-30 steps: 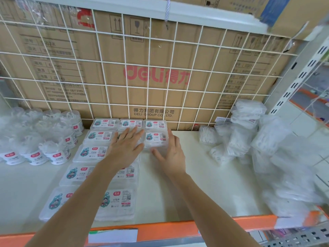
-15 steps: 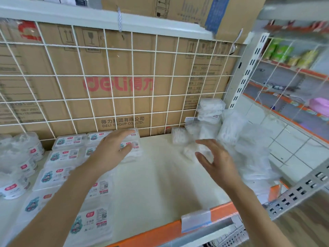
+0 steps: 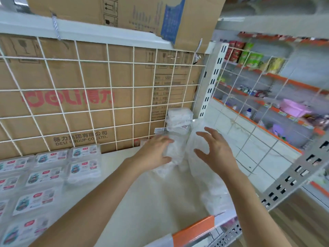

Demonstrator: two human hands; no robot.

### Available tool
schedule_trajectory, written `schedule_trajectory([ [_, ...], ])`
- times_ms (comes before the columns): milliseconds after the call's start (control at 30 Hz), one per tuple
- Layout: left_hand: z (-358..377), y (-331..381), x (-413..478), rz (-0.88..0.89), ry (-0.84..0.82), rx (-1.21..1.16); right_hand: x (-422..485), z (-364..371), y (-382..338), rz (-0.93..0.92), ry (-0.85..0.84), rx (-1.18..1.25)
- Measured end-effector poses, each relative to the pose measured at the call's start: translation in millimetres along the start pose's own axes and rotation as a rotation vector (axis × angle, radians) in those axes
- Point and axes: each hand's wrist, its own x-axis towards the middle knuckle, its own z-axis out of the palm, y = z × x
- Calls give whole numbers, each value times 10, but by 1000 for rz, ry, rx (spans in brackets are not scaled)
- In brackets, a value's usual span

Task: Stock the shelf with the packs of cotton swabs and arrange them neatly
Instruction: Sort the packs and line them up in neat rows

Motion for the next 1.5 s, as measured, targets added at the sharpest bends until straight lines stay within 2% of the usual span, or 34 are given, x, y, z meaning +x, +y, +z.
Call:
schedule_trajectory([
  [167, 261, 123, 296, -98, -160, 22, 104, -3, 48, -29, -239, -158],
  [300, 423, 173, 374, -149, -78, -33, 114, 17, 62, -63, -184, -208],
  [400, 455, 212, 388, -160, -10, -25, 137, 49, 75, -89, -140, -181],
  [467, 453, 225, 358, -171, 42, -103, 140, 68, 98, -95, -120, -132],
  [567, 369, 240, 243, -154, 253, -359, 129, 43, 91, -81, 21, 146],
  [633, 209, 302, 103, -220, 399, -689, 134, -38, 16, 2, 43, 440],
  [733, -5, 350, -126, -303, 393, -1213, 136, -162, -128, 146, -9, 927],
  [833, -92, 258, -404, -328, 361, -1523, 111, -159, -281, 323, -136, 1359],
  [900, -145, 216, -570, -395, 392, -1667, 85, -104, -383, 488, -278, 1673],
  [1000, -193, 198, -771, -490, 466, -1807, 11, -14, -513, 581, -500, 1911],
  [1133, -238, 189, -1023, -481, 513, -1873, -95, 120, -673, 563, -588, 2011],
  [1200, -263, 167, -1150, -484, 525, -1841, -135, 180, -785, 556, -577, 1967],
  [1400, -363, -80, -1583, -650, 653, -1634, -252, 428, -1197, 694, -367, 1782],
  [1500, -468, -234, -1771, -702, 713, -1551, -304, 505, -1493, 641, -340, 1743],
])
